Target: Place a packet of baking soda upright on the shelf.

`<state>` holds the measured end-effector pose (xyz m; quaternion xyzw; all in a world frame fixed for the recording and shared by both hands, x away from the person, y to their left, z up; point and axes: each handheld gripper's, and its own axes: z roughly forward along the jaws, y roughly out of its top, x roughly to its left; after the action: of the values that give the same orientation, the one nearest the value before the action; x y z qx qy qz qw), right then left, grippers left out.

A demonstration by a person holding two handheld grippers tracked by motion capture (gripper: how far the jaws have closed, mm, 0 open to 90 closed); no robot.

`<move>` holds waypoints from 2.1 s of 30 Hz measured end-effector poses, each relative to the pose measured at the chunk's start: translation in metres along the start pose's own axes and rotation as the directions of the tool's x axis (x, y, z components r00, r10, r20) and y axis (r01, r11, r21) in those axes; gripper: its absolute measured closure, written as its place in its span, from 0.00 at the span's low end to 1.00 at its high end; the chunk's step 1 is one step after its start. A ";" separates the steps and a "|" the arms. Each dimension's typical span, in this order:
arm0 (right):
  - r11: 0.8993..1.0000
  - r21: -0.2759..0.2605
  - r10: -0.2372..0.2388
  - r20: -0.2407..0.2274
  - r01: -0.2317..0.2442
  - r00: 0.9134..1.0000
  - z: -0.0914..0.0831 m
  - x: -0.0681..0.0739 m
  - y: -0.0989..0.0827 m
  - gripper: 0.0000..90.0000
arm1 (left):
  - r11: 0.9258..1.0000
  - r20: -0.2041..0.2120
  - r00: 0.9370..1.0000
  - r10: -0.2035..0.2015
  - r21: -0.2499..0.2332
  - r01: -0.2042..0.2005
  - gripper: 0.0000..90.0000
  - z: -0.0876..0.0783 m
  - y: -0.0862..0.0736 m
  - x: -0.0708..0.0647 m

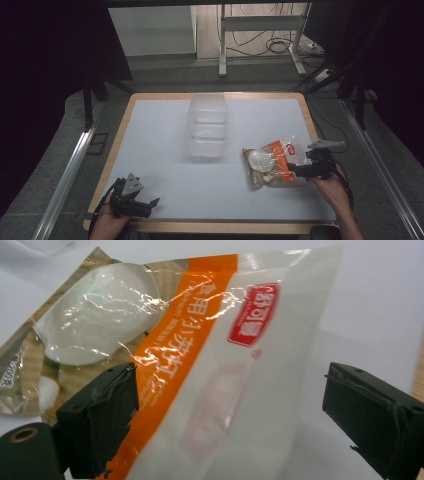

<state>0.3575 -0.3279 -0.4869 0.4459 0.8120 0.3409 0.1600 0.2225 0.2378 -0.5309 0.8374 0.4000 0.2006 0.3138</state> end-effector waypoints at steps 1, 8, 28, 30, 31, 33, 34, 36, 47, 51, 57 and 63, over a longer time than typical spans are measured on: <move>1.000 0.000 0.000 0.000 0.000 1.000 0.000 0.000 0.000 0.09 | 1.000 0.000 1.000 0.000 0.000 0.000 0.03 0.000 0.000 0.000; 0.999 0.025 0.042 -0.094 -0.040 0.995 0.019 0.002 0.008 0.09 | 1.000 0.000 1.000 0.002 0.001 -0.002 0.03 0.000 0.000 0.000; 1.000 0.011 -0.017 -0.132 0.018 0.991 0.011 0.022 0.024 0.98 | 1.000 -0.002 1.000 0.015 0.008 -0.015 0.03 0.000 0.000 -0.001; 1.000 0.002 -0.012 -0.154 0.013 0.988 0.007 0.023 0.029 0.98 | 1.000 -0.001 1.000 0.014 0.007 -0.014 0.03 0.000 0.000 -0.001; 1.000 0.002 -0.012 -0.154 0.013 0.988 0.007 0.023 0.029 0.98 | 1.000 -0.001 1.000 0.014 0.007 -0.014 0.03 0.000 0.000 -0.001; 1.000 -0.011 0.004 -0.178 -0.006 0.984 0.003 0.024 0.033 0.98 | 1.000 -0.001 1.000 0.013 0.006 -0.013 0.03 0.000 0.000 -0.001; 1.000 -0.018 0.008 -0.189 -0.012 0.982 0.002 0.025 0.035 0.98 | 1.000 -0.001 1.000 0.013 0.005 -0.013 0.03 0.000 0.000 -0.001; 0.999 -0.031 0.014 -0.224 -0.022 0.975 -0.001 0.026 0.041 0.98 | 1.000 -0.002 1.000 0.012 0.003 -0.012 0.03 0.000 0.000 -0.001; 0.998 -0.046 -0.048 -0.245 0.037 0.968 -0.010 0.045 0.064 0.99 | 1.000 -0.003 1.000 0.018 0.005 -0.017 0.03 0.000 0.000 -0.001; 0.998 -0.057 -0.051 -0.245 0.038 0.968 -0.015 0.046 0.070 0.99 | 1.000 -0.005 1.000 0.019 0.006 -0.019 0.03 0.000 0.000 -0.002; 0.996 -0.080 -0.063 -0.241 0.044 0.968 -0.021 0.048 0.080 0.99 | 1.000 0.001 1.000 0.012 -0.001 -0.012 0.03 0.000 0.000 -0.001; 0.994 -0.100 -0.068 -0.240 0.045 0.968 -0.024 0.047 0.087 0.99 | 1.000 0.011 1.000 -0.001 -0.013 0.001 0.03 -0.001 -0.001 0.001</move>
<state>0.3716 -0.2665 -0.4064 0.3697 0.8209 0.4258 0.0898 0.2217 0.2392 -0.5305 0.8363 0.3972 0.1984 0.3217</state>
